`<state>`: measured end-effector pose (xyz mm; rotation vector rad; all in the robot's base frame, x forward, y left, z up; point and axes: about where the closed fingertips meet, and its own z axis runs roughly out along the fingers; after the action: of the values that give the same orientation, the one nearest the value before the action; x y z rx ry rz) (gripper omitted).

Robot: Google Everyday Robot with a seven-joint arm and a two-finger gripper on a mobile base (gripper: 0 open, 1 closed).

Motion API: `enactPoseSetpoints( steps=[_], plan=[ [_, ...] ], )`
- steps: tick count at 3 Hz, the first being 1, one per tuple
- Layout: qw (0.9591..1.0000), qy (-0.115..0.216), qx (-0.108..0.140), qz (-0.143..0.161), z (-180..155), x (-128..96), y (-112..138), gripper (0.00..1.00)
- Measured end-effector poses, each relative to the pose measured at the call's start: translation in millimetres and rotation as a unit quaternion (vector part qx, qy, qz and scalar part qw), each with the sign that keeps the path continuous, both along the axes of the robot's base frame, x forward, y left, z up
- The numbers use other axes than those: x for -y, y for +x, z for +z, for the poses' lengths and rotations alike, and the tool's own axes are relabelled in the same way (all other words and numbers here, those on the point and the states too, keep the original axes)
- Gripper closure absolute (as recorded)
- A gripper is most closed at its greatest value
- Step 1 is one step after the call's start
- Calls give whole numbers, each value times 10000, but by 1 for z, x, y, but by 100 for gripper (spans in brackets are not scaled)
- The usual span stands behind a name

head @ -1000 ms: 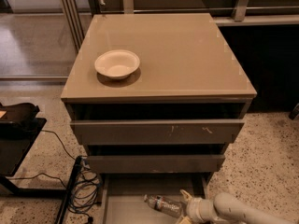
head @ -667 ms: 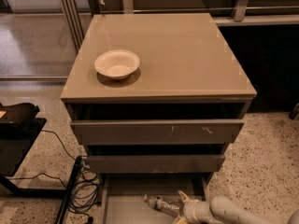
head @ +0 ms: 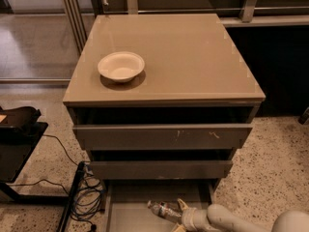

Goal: Pick water bottle from bottom drawer and place on counter

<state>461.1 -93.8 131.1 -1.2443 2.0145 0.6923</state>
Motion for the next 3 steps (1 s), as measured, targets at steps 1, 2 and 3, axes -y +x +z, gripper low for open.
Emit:
enactPoseSetpoints(
  steps=[1,2,3],
  plan=[
    [10000,1,-3,-3,-1,-1,1,19],
    [10000,1,-3,-3,-1,-1,1,41],
    [10000,2,-3,-3,-1,-1,0,65]
  ],
)
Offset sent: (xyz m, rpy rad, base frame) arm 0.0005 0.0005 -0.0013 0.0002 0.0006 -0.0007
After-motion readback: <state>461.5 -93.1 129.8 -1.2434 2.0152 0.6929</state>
